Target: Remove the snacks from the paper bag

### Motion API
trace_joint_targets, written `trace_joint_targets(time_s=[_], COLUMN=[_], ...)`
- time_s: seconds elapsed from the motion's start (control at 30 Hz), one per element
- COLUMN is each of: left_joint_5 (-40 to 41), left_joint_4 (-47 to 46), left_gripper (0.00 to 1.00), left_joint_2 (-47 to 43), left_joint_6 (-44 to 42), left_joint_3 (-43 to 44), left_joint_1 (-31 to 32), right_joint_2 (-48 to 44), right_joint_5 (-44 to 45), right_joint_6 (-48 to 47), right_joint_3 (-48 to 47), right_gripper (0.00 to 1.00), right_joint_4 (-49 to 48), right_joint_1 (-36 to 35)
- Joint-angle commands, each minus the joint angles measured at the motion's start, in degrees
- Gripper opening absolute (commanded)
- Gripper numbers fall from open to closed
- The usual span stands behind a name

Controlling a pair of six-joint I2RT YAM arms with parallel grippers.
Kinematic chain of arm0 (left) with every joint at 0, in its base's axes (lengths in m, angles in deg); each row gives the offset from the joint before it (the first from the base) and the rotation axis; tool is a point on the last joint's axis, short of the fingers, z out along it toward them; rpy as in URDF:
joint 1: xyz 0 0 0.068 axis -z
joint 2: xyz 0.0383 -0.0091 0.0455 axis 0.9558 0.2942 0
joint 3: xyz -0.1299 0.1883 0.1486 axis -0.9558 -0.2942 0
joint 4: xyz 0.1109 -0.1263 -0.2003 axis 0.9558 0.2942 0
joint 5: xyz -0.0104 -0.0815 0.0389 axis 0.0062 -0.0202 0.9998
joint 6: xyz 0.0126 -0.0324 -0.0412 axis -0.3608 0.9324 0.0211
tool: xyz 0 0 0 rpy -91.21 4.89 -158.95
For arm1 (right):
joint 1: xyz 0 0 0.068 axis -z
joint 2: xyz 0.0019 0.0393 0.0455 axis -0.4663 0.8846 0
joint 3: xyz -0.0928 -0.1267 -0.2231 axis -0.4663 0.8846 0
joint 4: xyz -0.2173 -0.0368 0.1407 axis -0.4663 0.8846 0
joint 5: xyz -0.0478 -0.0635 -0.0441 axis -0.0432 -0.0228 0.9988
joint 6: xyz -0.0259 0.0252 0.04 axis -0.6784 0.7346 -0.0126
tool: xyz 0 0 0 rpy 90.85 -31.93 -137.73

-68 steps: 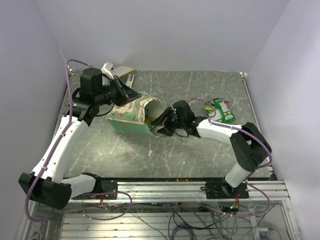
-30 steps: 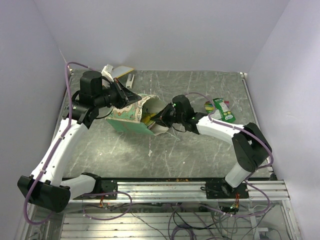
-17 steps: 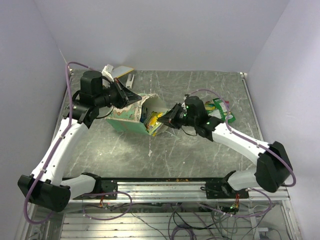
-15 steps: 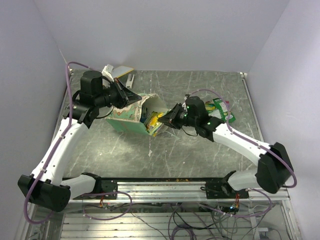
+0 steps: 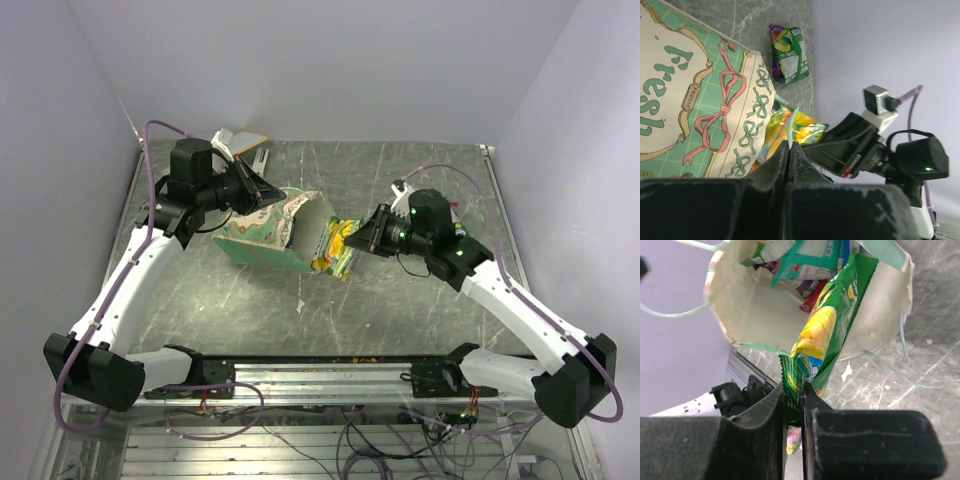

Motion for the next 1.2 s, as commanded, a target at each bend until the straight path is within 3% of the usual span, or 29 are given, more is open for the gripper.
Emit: trace_joint_targets(time_s=[0.0,0.27,0.5,0.6,0.87,1.17], left_joint_5=[0.3,1.2,-0.2,-1.2,-3.0,-5.8], left_joint_4=[-0.2,2.3,2.7,3.3,3.5,7.7], left_gripper=[0.07,0.07,0.07,0.07,0.07,0.07], left_joint_2=[0.5,1.5,2.7,3.2,5.1,9.3], left_joint_6=[-2.3,-5.0,-6.0,-6.4,-6.5,-9.8], left_joint_3=[2.8,5.1,6.2,7.3,9.8,14.9], left_joint_1=[0.3,0.0,-1.1,-1.5,-2.0,-4.4], right_joint_2=[-3.7,-1.8,2.0,2.6,1.6,7.2], right_joint_5=[-5.2,-22.6,-23.4,-21.6,-3.2,-0.4], right_joint_6=[-9.8,-18.2,-19.5,-18.3,-7.3,-1.3], right_joint_3=[-5.9,-13.6,-18.4,-18.5,-7.1,-0.2], right_gripper=[0.0,0.0,0.0,0.0,0.0,0.0], right_joint_4=[0.7,2.5,5.0,4.4,-9.1,-21.8], right_joint_1=[3.5,17.5,26.4,29.6,35.1,42.5])
